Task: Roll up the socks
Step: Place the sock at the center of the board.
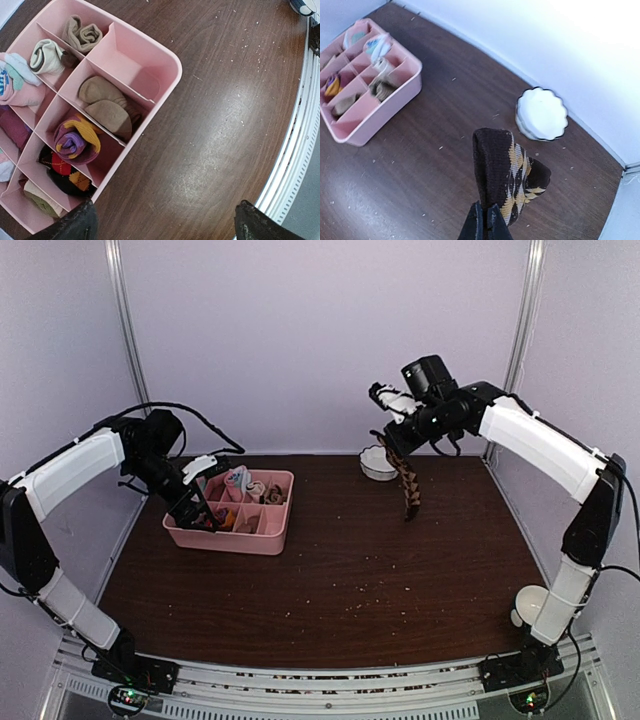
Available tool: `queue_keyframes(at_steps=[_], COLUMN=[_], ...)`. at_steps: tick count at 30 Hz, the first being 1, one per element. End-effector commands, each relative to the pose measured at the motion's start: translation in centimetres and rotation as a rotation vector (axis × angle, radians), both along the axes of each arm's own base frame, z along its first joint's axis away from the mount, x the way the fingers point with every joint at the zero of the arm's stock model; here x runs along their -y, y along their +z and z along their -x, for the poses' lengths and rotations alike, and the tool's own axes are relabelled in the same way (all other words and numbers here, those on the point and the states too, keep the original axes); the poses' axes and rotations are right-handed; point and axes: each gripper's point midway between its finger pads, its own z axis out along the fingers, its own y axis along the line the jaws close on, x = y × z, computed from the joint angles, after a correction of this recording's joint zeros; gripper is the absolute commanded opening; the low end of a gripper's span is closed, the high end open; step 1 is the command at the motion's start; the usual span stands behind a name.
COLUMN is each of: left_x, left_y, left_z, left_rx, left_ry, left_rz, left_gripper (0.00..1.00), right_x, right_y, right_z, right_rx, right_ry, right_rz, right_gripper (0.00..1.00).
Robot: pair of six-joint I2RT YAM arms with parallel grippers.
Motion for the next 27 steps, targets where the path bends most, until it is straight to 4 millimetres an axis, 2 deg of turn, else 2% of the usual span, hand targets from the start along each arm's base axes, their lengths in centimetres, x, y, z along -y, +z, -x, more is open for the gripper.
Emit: queue_keyframes(at_steps=[1, 4, 7, 10, 12, 13, 14, 16, 19, 20, 22, 23, 25, 27], left_x=[0.1, 0.1, 0.1, 0.2, 0.4, 0.5, 0.7, 1.2, 2.3, 2.6, 3.3, 3.6, 4.3, 5.0], left_y=[0.2, 0.2, 0.1, -0.1, -0.1, 0.0, 0.1, 0.3, 0.4, 0.3, 0.1, 0.0, 0.0, 0.0], left_z=[-0.1, -0.1, -0.1, -0.2, -0.1, -0.1, 0.0, 0.4, 1.2, 1.5, 2.0, 2.2, 2.5, 2.8], left_rx=[0.001, -0.002, -0.006, -0.014, -0.023, -0.029, -0.036, -0.046, -0.046, -0.044, -0.034, -0.030, -0.021, -0.008], left_ry=[-0.003, -0.006, -0.011, -0.022, -0.036, -0.044, -0.052, -0.081, -0.145, -0.167, -0.206, -0.222, -0.255, -0.294], left_rz=[-0.003, -0.005, -0.012, -0.011, -0.006, 0.000, 0.008, 0.022, 0.028, 0.021, 0.006, 0.000, 0.003, 0.009], left_gripper=[0.98, 0.98, 0.98, 0.98, 0.98, 0.98, 0.98, 0.98, 0.98, 0.98, 0.98, 0.98, 0.98, 0.98], right_x=[-5.4, -9.2, -12.1, -14.0, -14.7, -15.0, -15.2, -15.2, -14.7, -14.3, -12.7, -11.6, -8.6, -6.3], right_y=[-9.0, -14.5, -17.9, -19.4, -19.9, -19.8, -19.5, -18.5, -16.0, -14.7, -13.9, -13.8, -15.2, -16.8], right_z=[7.7, 13.6, 19.1, 22.9, 24.0, 24.5, 24.7, 24.9, 24.6, 24.0, 22.0, 20.3, 16.5, 13.8], right_rx=[-0.146, -0.219, -0.296, -0.342, -0.394, -0.422, -0.442, -0.469, -0.502, -0.491, -0.465, -0.439, -0.405, -0.418], right_ry=[0.214, 0.334, 0.421, 0.460, 0.469, 0.473, 0.479, 0.485, 0.507, 0.500, 0.414, 0.334, 0.137, 0.005], right_rz=[0.172, 0.233, 0.189, 0.126, 0.072, 0.040, 0.010, -0.040, -0.162, -0.215, -0.280, -0.300, -0.293, -0.262], right_gripper=[0.00, 0.00, 0.00, 0.00, 0.00, 0.07, 0.23, 0.41, 0.77, 0.81, 0.79, 0.73, 0.68, 0.65])
